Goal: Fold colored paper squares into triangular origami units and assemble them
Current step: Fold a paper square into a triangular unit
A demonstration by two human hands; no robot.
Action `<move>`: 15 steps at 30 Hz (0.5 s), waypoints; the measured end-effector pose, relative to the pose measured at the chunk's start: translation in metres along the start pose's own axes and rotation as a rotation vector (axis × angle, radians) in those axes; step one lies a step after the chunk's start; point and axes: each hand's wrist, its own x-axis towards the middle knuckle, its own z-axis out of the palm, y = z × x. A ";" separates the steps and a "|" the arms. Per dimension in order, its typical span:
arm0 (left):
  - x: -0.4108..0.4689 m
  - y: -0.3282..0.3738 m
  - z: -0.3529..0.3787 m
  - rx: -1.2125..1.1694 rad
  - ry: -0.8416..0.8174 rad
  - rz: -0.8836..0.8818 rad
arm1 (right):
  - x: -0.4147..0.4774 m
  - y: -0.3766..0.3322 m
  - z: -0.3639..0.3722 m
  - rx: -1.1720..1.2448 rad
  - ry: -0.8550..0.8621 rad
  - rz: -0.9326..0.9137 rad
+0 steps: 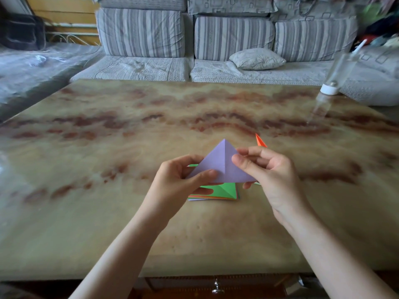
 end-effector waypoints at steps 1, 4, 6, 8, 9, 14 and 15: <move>0.000 0.000 0.000 0.002 -0.002 -0.002 | 0.000 0.000 0.000 -0.007 0.012 0.011; -0.001 0.000 -0.001 0.013 -0.010 -0.004 | 0.000 -0.001 -0.001 -0.032 0.028 0.023; -0.001 0.000 0.000 0.019 -0.009 -0.012 | 0.000 -0.001 -0.001 -0.041 0.027 0.025; -0.001 0.001 0.000 0.036 -0.006 -0.025 | -0.001 -0.002 -0.001 -0.046 0.028 0.027; -0.001 0.001 0.000 0.051 -0.005 -0.030 | -0.001 -0.002 -0.001 -0.053 0.027 0.026; -0.002 0.003 0.002 0.097 0.000 -0.038 | -0.002 -0.001 0.002 -0.082 0.000 0.016; -0.002 0.003 0.003 0.111 0.000 -0.034 | -0.003 -0.001 0.003 -0.080 -0.008 0.014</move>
